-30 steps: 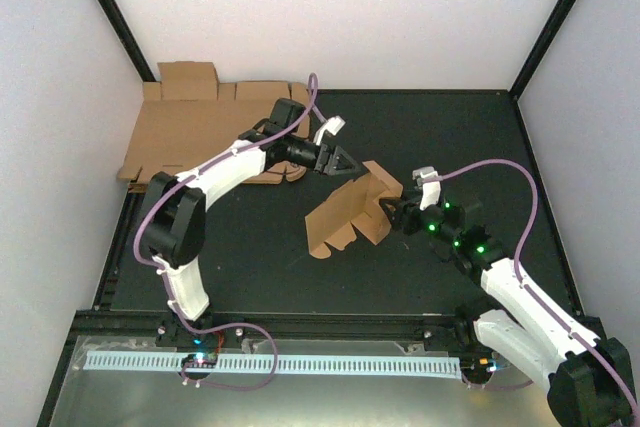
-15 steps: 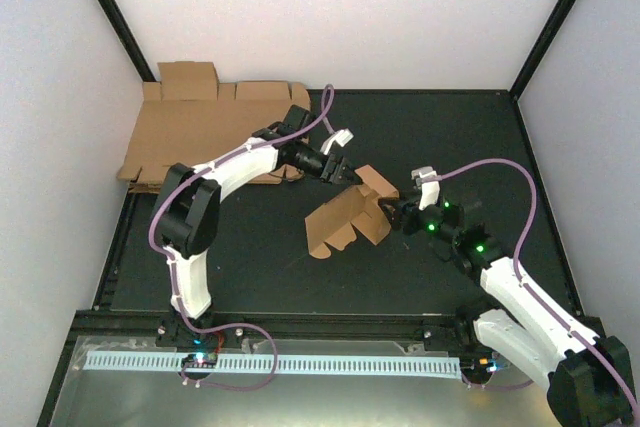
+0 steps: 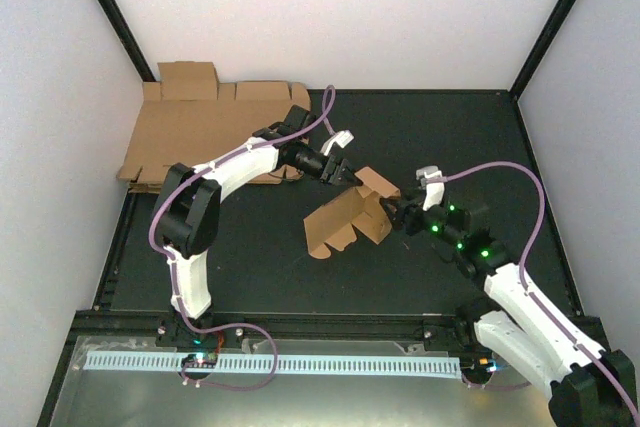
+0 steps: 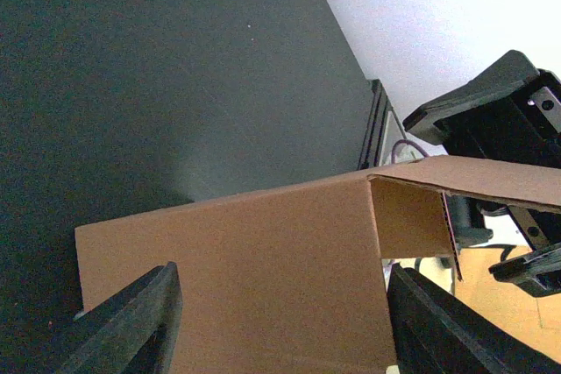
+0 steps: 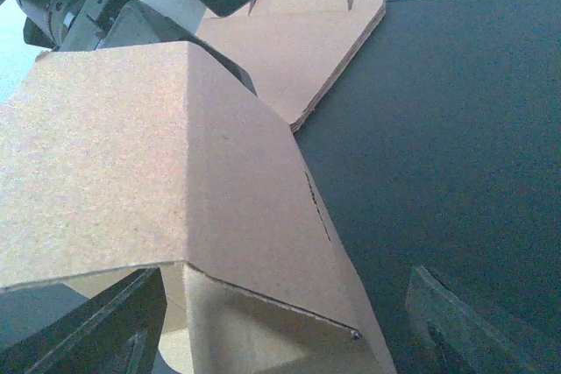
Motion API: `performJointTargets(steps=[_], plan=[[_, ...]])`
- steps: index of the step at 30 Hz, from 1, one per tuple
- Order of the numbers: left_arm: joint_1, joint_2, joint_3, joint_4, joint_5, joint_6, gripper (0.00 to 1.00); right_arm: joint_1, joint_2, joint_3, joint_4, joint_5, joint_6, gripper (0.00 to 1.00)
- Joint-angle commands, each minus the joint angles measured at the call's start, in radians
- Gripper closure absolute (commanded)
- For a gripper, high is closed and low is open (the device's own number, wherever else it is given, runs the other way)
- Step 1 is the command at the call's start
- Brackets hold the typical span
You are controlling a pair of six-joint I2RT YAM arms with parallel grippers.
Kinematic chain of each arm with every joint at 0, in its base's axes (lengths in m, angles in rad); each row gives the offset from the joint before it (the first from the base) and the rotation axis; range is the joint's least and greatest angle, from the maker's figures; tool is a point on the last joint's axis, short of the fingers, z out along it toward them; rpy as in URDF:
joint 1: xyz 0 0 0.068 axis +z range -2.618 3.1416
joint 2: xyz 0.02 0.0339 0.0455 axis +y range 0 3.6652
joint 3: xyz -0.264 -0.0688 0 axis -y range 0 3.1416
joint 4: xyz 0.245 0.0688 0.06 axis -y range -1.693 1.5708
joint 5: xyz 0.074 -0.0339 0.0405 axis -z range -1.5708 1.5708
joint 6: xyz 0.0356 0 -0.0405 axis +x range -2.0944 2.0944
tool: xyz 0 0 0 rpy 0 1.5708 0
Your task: Fold the paper box
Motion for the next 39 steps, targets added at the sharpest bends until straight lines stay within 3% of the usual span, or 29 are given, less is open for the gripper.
performJointTargets(steps=[1, 19, 28, 35, 39], plan=[[-0.004, 0.007, 0.024, -0.017, -0.036, 0.024, 0.34, -0.006, -0.029, 0.016, -0.022, 0.023, -0.01, 0.21], [-0.006, 0.002, 0.029, -0.004, -0.033, 0.01, 0.34, -0.006, -0.145, 0.063, -0.112, 0.064, -0.021, 0.13], [-0.005, 0.001, 0.031, -0.001, -0.033, 0.007, 0.34, -0.006, -0.247, 0.087, -0.064, 0.054, 0.006, 0.12], [-0.004, -0.005, 0.029, -0.002, -0.034, 0.007, 0.34, -0.005, -0.042, 0.27, -0.176, 0.114, 0.046, 0.14], [-0.005, -0.01, 0.03, 0.0, -0.033, 0.005, 0.34, -0.006, 0.076, 0.343, -0.222, 0.04, 0.033, 0.3]])
